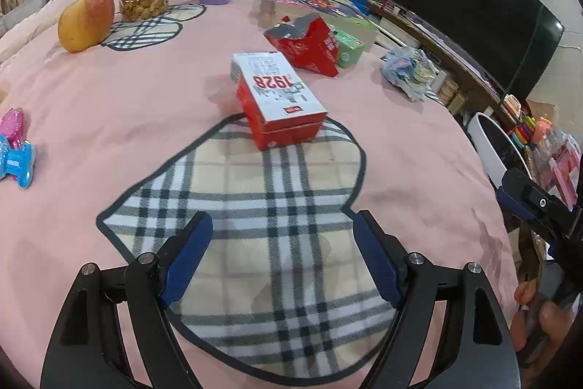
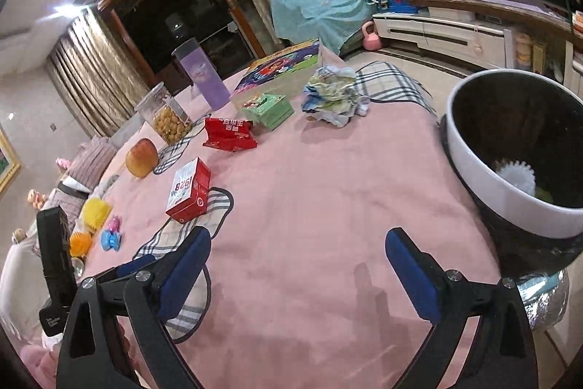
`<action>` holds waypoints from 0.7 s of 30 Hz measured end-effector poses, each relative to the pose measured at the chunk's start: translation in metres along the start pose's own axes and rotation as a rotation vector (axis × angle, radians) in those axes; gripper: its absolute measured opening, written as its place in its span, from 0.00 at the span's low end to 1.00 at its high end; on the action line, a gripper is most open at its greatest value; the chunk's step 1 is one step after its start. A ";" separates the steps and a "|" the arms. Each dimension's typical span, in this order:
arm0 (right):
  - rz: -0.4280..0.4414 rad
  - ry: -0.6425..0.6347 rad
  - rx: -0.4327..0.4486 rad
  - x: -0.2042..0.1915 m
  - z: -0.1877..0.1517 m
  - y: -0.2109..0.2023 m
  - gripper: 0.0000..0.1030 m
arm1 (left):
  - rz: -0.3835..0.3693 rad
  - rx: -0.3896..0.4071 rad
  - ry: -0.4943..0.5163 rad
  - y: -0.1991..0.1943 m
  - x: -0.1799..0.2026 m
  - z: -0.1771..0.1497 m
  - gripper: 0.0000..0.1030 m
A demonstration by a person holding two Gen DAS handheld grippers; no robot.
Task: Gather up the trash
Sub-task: 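Move both open tools back over the table, then grasp red-and-white milk carton with left tool while right tool grasps crumpled wrappers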
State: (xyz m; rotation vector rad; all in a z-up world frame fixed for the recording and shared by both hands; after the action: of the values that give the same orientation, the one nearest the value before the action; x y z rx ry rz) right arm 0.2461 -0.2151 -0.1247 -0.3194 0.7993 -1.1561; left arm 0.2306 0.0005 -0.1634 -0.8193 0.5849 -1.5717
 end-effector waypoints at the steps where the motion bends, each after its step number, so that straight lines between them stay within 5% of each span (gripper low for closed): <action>1: -0.001 -0.004 -0.004 -0.002 0.000 0.003 0.95 | 0.004 0.003 -0.002 0.000 -0.001 0.001 0.79; 21: -0.010 0.002 -0.018 -0.006 0.039 0.062 0.95 | 0.065 -0.007 -0.030 0.037 0.000 0.042 0.80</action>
State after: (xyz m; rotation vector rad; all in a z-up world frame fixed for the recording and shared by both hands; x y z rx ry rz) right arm 0.3149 -0.1918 -0.1331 -0.3381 0.8111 -1.1593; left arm 0.2868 -0.0026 -0.1655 -0.8204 0.5906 -1.4971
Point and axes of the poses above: each gripper's, at about its wrist camera, not at the fingertips, and y roughly the way its jaws point, x to its right, z to its top, the point moved 8 cm from there along y, roughly the way its jaws point, and after that the axes turned 3 degrees about y, right-handed, at the moved point
